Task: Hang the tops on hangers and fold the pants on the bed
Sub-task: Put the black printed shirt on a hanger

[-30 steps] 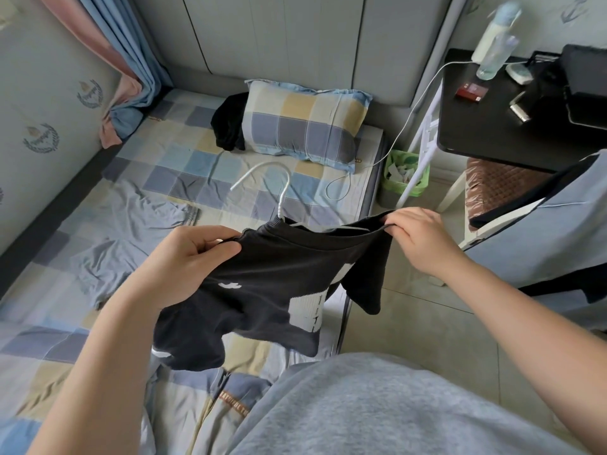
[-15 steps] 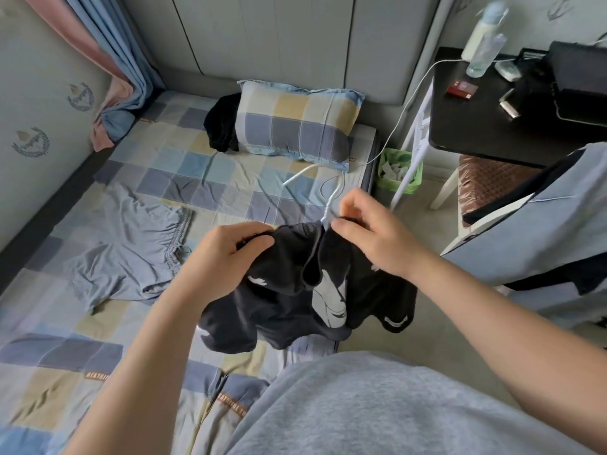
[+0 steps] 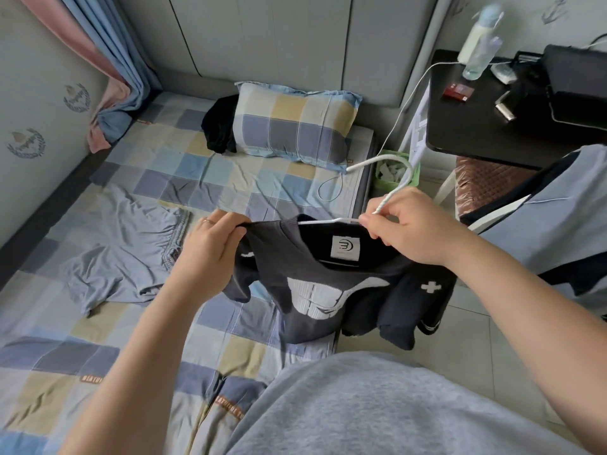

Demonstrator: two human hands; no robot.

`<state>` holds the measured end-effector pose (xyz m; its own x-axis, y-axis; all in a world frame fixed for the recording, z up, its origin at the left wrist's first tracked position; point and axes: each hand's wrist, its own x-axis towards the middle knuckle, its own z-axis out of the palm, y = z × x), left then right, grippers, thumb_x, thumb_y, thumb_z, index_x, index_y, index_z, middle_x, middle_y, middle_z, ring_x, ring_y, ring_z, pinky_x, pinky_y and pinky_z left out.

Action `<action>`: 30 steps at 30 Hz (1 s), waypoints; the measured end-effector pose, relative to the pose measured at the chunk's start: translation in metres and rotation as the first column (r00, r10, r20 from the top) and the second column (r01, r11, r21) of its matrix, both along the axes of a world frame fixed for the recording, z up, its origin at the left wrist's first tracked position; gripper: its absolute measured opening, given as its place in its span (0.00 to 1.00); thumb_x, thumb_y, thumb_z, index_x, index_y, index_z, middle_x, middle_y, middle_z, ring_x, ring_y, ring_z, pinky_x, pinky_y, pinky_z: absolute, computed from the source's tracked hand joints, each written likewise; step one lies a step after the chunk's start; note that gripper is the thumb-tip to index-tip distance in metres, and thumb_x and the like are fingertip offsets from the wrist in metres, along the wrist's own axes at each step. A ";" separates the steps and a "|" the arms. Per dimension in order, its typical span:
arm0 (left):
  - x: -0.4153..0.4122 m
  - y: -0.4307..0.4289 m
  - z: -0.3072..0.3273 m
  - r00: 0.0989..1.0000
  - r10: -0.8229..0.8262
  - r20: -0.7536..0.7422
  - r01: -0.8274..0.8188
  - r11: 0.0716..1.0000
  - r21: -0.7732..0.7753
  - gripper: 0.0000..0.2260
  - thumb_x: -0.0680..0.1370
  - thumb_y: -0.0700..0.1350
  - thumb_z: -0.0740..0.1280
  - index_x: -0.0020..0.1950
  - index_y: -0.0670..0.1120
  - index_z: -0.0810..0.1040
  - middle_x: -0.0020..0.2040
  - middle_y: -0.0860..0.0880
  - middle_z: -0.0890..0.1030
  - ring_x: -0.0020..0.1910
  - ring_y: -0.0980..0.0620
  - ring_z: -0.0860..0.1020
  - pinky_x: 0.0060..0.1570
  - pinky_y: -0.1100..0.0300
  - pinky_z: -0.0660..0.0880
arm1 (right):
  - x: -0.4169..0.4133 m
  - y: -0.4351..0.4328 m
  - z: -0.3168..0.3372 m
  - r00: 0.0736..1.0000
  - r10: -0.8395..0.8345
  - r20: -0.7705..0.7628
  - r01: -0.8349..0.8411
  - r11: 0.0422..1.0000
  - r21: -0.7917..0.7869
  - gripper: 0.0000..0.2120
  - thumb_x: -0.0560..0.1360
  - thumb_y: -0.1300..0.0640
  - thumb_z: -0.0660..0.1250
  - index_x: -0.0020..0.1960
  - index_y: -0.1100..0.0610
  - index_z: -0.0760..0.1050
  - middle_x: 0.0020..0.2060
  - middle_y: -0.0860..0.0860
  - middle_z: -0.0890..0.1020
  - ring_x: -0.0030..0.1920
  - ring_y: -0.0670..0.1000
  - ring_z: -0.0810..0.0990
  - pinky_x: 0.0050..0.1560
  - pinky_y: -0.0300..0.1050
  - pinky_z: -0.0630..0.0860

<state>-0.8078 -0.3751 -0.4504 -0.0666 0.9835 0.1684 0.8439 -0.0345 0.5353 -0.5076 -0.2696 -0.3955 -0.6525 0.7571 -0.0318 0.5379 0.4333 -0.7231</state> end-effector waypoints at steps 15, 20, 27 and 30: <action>-0.007 -0.008 -0.027 0.914 0.389 0.118 -0.406 0.884 0.232 0.11 0.76 0.28 0.60 0.53 0.38 0.77 0.48 0.42 0.78 0.46 0.50 0.71 0.45 0.64 0.63 | 0.008 0.005 0.000 1.000 0.000 0.023 0.002 0.994 -0.106 0.17 0.82 0.52 0.61 0.37 0.52 0.79 0.24 0.46 0.65 0.27 0.47 0.66 0.33 0.39 0.66; -0.007 -0.006 -0.019 0.946 0.294 0.140 -0.325 0.881 0.345 0.14 0.71 0.23 0.56 0.47 0.36 0.76 0.46 0.41 0.75 0.44 0.48 0.71 0.43 0.59 0.67 | 0.005 -0.004 -0.013 0.996 0.027 0.086 -0.010 0.982 -0.189 0.16 0.83 0.52 0.59 0.41 0.50 0.81 0.24 0.44 0.68 0.27 0.44 0.66 0.33 0.34 0.65; -0.026 -0.001 -0.030 0.900 0.368 0.236 -0.427 0.855 0.294 0.10 0.79 0.29 0.59 0.55 0.40 0.75 0.55 0.46 0.72 0.50 0.50 0.73 0.51 0.60 0.71 | 0.002 -0.024 -0.011 0.978 -0.017 -0.207 -0.015 0.988 -0.151 0.15 0.80 0.53 0.59 0.37 0.54 0.76 0.23 0.45 0.65 0.25 0.45 0.62 0.29 0.32 0.61; -0.031 0.003 -0.039 0.863 0.416 0.288 -0.475 0.861 0.180 0.09 0.81 0.36 0.62 0.60 0.46 0.72 0.58 0.50 0.72 0.51 0.56 0.73 0.52 0.59 0.71 | 0.000 -0.031 -0.014 0.964 -0.041 -0.264 -0.001 0.988 -0.154 0.14 0.80 0.54 0.59 0.37 0.55 0.75 0.22 0.45 0.64 0.24 0.44 0.61 0.29 0.32 0.59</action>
